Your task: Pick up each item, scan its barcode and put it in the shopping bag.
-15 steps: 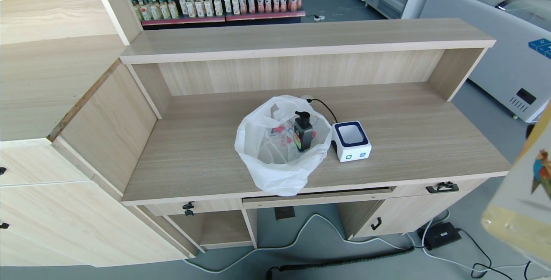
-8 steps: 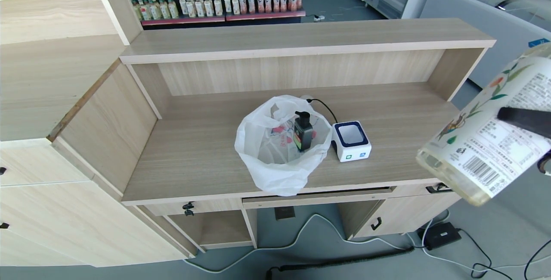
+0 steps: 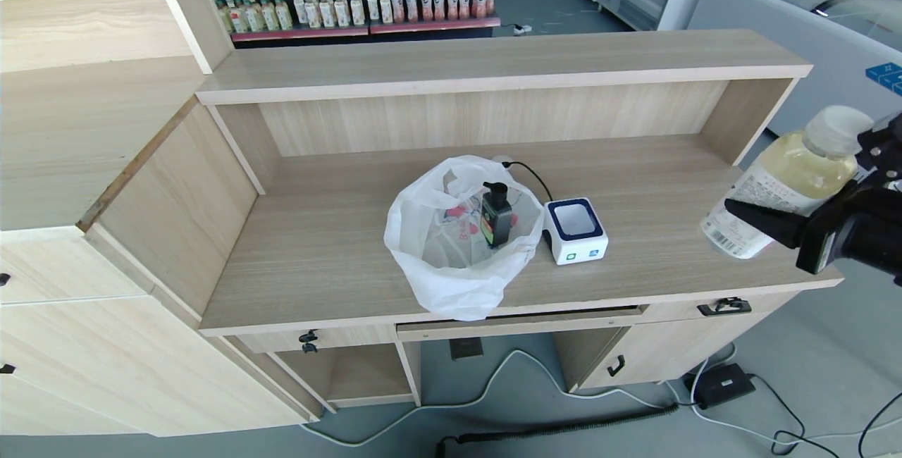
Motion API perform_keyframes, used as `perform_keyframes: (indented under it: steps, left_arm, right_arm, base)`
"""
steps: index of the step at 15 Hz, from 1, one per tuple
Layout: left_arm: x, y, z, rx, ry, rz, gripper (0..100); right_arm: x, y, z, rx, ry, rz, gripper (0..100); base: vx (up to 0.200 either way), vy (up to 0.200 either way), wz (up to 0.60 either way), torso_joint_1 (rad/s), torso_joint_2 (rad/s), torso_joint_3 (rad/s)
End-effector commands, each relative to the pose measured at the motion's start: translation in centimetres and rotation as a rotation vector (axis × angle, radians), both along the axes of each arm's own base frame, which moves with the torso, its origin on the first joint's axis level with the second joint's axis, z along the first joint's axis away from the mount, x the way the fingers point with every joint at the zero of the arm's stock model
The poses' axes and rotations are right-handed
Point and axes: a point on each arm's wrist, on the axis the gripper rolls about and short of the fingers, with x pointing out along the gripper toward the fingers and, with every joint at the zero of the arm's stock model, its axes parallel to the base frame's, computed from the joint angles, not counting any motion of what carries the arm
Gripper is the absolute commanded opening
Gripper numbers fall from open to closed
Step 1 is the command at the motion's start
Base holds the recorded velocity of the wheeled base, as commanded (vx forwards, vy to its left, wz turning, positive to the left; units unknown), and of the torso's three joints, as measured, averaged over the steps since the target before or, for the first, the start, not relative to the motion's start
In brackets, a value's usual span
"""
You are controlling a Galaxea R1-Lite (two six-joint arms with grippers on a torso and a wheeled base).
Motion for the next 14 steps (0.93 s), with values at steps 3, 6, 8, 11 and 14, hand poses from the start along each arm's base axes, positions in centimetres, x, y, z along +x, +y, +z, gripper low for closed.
perform_keyframes:
  steps: [3, 6, 8, 11, 14]
  left_arm:
    - [0.0, 0.0, 0.0, -0.001, -0.001, 0.001, 100]
    - [0.0, 0.0, 0.0, -0.001, -0.001, 0.001, 100]
    - [0.0, 0.0, 0.0, -0.001, -0.001, 0.001, 100]
    - [0.0, 0.0, 0.0, -0.001, -0.001, 0.001, 100]
    - [0.0, 0.0, 0.0, -0.001, -0.001, 0.001, 100]
  right_arm:
    - [4.3, -4.1, -3.0, -0.265, -0.122, -0.157, 0]
    - [5.9, -4.3, -3.1, -0.352, -0.204, -0.157, 0]
    - [7.1, -4.1, -3.2, -0.445, -0.276, -0.149, 0]
    - [9.5, -1.8, -3.9, -0.477, -0.407, -0.085, 0]
    - [11.6, -0.1, -5.1, -0.470, -0.499, -0.044, 0]
  base:
    - [0.000, 0.000, 0.00, 0.000, 0.00, 0.000]
    - [0.000, 0.000, 0.00, 0.000, 0.00, 0.000]
    - [0.000, 0.000, 0.00, 0.000, 0.00, 0.000]
    - [0.000, 0.000, 0.00, 0.000, 0.00, 0.000]
    - [0.000, 0.000, 0.00, 0.000, 0.00, 0.000]
